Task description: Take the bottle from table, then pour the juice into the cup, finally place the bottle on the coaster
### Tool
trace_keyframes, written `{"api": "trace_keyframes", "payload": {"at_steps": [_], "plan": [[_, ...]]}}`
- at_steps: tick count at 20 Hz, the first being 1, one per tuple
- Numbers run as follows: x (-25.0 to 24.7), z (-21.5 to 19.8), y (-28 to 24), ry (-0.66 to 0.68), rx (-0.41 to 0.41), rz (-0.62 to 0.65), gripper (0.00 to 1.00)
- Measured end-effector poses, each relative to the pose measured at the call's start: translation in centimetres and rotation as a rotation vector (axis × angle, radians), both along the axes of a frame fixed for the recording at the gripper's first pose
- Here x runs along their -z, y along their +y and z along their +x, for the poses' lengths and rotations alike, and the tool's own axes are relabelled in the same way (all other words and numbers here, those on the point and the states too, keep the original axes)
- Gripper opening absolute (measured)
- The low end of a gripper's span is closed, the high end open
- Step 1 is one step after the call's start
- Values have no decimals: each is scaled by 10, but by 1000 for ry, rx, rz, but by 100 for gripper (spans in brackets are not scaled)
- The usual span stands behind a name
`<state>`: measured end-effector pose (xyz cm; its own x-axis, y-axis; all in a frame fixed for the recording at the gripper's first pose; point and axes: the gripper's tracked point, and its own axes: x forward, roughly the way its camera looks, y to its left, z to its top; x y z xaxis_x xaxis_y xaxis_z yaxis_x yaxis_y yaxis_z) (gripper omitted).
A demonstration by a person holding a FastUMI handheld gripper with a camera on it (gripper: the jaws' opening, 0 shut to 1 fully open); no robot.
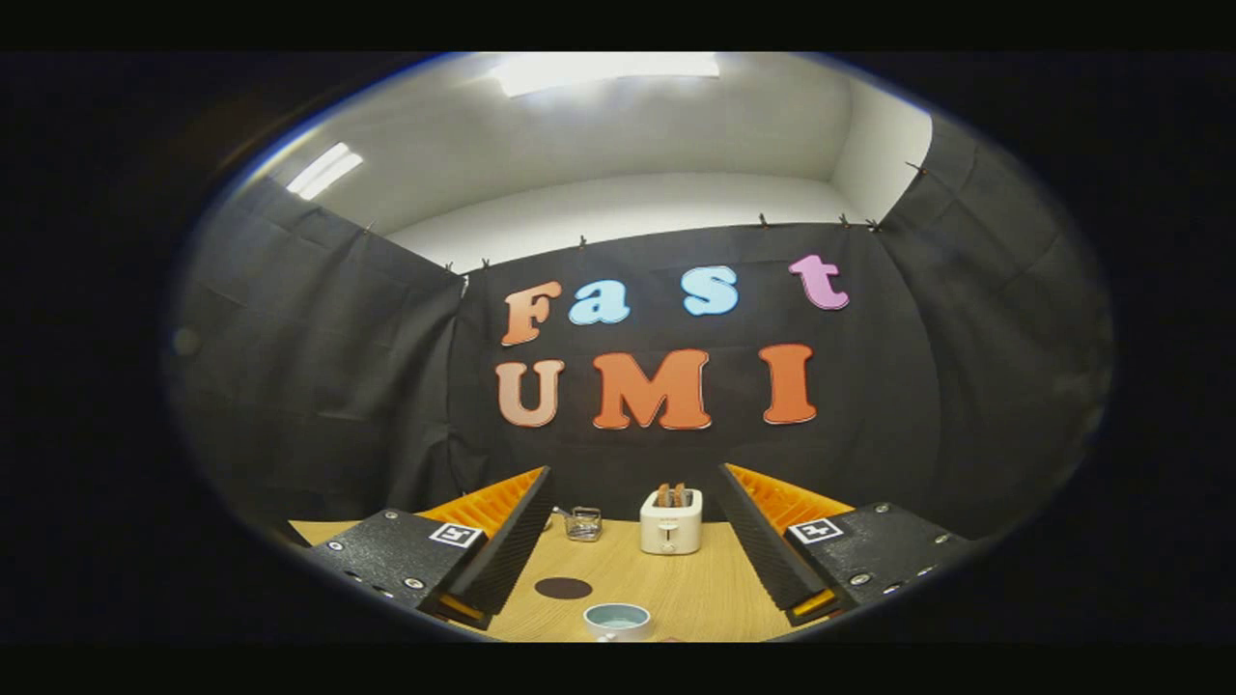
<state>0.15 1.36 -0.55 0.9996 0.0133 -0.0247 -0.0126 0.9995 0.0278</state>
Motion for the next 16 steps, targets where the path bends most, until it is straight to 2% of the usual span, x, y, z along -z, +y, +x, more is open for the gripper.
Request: {"api": "trace_keyframes", "payload": {"at_steps": [16], "plan": [[24, 2, 40, 12, -63, -20, 99]]}}
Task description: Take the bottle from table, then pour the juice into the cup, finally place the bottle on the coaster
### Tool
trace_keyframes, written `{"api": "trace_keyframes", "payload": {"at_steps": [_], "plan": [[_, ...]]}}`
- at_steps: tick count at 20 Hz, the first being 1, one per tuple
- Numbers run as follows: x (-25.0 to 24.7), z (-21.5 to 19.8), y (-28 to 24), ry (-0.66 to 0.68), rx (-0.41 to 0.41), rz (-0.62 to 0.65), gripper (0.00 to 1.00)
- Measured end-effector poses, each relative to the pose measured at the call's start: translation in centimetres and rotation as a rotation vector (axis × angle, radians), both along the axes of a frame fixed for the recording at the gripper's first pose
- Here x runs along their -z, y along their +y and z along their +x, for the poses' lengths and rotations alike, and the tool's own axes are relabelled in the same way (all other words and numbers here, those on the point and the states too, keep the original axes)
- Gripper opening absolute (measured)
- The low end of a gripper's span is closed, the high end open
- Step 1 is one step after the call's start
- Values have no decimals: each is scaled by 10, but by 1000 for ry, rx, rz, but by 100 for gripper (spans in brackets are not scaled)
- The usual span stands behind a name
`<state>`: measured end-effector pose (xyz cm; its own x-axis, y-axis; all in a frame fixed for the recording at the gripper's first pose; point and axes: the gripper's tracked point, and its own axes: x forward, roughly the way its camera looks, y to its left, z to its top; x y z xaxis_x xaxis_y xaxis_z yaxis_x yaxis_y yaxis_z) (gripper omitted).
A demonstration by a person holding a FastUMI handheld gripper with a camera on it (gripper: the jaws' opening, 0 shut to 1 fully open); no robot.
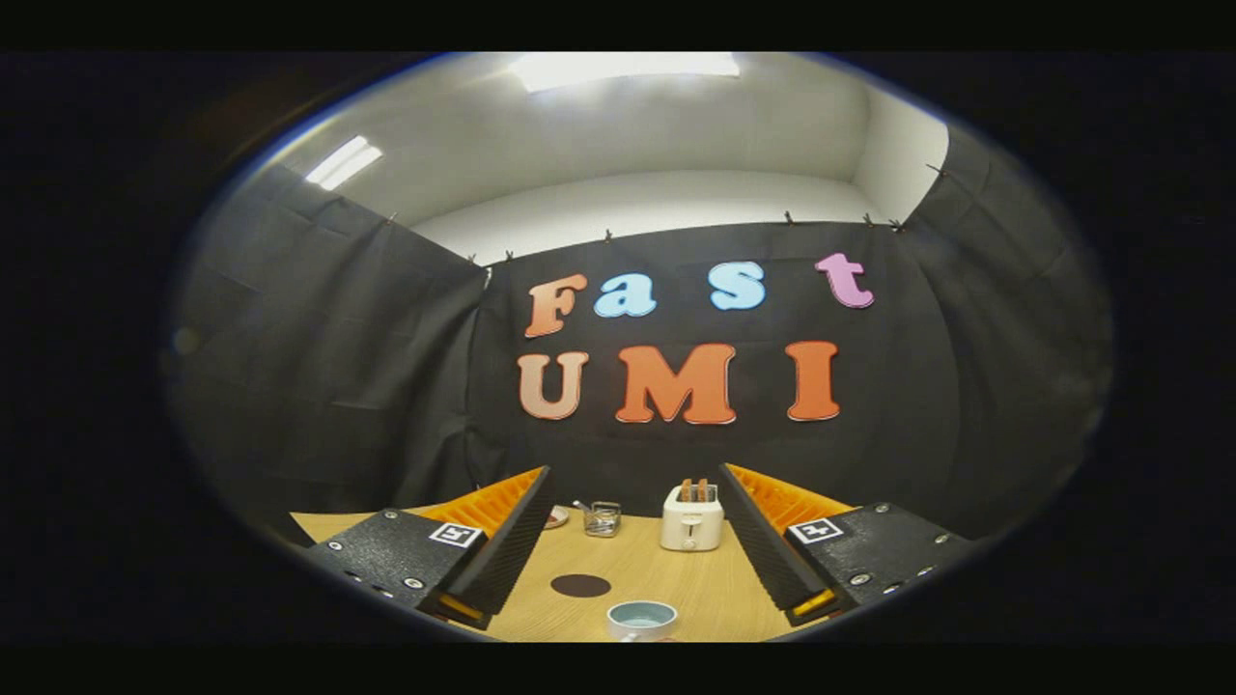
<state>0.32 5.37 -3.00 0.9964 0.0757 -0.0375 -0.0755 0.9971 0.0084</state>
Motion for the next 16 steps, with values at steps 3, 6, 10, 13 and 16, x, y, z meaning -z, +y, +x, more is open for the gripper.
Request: {"api": "trace_keyframes", "payload": {"at_steps": [3, 6, 10, 13, 16], "plan": [[17, 1, 14, 25, -30, 17, 99], [34, 4, 30, 55, -60, 40, 99], [52, 10, 53, 88, -109, 87, 99], [64, 10, 67, 106, -146, 103, 99], [78, 12, 73, 127, -154, 89, 99]]}}
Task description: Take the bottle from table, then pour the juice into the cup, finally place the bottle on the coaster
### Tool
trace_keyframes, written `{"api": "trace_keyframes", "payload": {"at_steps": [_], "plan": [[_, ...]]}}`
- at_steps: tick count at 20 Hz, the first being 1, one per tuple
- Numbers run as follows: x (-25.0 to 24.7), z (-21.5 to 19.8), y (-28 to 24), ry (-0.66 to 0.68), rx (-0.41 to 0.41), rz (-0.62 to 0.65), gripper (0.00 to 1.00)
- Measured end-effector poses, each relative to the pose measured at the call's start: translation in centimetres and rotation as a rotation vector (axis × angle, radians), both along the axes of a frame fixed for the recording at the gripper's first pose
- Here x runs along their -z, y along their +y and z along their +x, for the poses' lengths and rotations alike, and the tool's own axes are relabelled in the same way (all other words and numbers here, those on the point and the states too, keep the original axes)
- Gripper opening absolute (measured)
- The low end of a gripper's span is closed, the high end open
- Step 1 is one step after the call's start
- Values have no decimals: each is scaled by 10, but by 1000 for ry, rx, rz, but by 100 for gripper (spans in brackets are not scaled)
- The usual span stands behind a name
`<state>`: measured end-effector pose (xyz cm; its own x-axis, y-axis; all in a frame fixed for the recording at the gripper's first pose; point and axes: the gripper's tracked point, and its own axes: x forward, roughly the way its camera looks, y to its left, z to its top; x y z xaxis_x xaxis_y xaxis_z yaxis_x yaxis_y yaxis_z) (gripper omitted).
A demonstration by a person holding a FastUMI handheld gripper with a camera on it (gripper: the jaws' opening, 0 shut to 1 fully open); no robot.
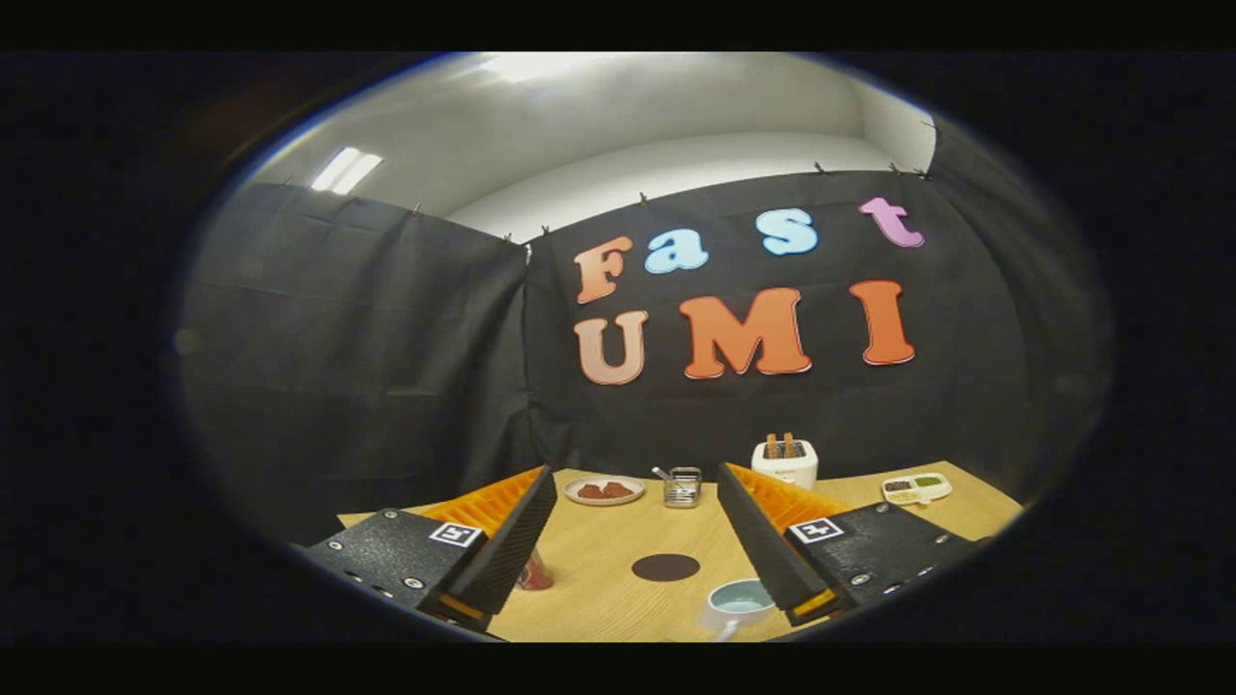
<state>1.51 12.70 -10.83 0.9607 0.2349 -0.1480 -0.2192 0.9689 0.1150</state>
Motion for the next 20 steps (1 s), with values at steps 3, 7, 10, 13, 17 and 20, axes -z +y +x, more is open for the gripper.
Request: {"api": "trace_keyframes", "payload": {"at_steps": [3, 7, 10, 13, 17, 20], "plan": [[19, -1, 15, 37, -23, 12, 99], [54, -6, 42, 102, -63, 19, 99], [86, -7, 67, 163, -91, 35, 99], [111, -7, 90, 216, -127, 42, 99], [135, -9, 112, 255, -148, 33, 99], [153, -11, 128, 285, -166, 14, 99]]}}
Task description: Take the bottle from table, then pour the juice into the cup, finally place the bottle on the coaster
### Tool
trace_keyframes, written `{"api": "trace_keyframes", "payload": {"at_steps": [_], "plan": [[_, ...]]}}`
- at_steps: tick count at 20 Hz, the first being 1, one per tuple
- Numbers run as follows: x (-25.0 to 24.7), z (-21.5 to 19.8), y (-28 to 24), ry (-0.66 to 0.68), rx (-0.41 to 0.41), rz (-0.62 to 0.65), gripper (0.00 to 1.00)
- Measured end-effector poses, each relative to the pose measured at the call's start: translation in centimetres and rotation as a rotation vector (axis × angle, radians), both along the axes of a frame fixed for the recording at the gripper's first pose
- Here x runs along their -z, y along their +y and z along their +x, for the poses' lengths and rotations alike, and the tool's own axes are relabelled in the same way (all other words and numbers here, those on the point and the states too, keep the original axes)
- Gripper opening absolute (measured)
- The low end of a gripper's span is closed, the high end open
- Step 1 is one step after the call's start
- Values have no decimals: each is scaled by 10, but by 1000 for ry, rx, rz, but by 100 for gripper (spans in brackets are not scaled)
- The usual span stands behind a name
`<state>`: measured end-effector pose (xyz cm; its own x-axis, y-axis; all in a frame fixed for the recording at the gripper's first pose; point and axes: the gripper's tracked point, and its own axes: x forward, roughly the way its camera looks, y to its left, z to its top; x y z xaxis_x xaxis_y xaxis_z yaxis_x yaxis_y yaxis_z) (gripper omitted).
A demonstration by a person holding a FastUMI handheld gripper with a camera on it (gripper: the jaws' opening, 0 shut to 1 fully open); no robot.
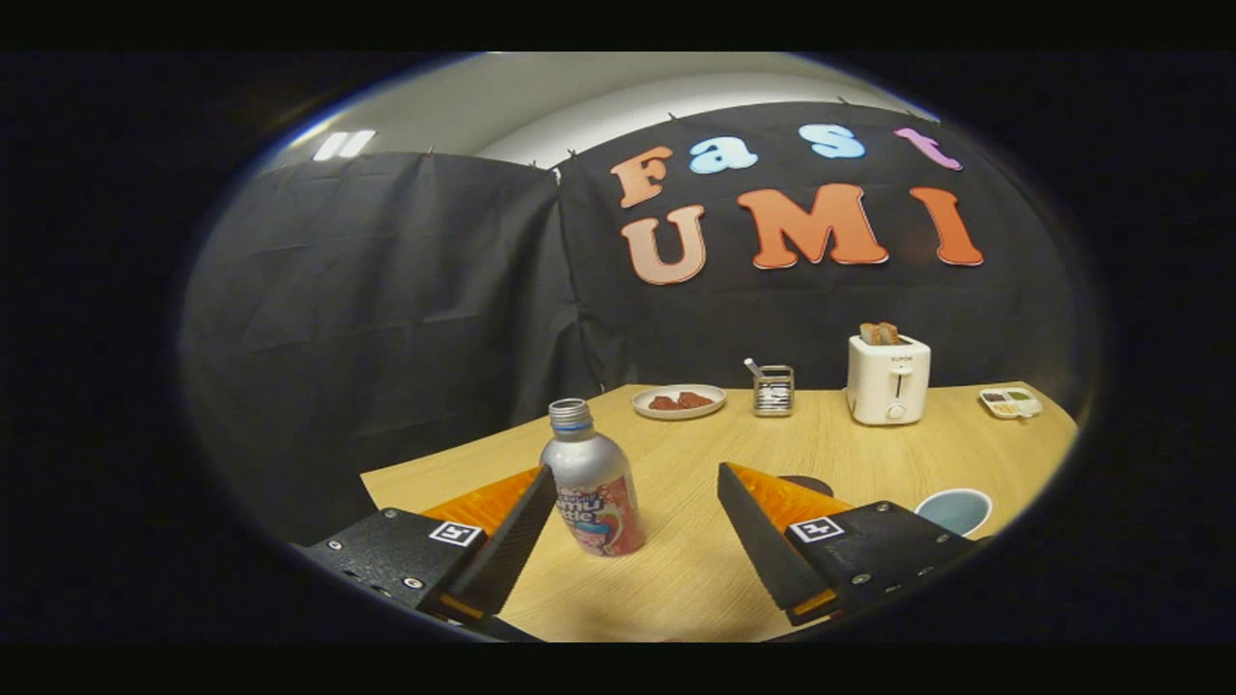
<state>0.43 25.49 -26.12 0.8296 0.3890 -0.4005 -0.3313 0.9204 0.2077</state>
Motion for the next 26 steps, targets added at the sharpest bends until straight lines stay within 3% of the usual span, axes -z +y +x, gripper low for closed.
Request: {"api": "trace_keyframes", "payload": {"at_steps": [8, 14, 22, 26], "plan": [[41, 3, 34, 69, -19, -46, 99], [62, 3, 47, 98, 39, -102, 97], [75, 8, 50, 159, 146, -115, 80], [73, 9, 47, 174, 175, -107, 78]]}}
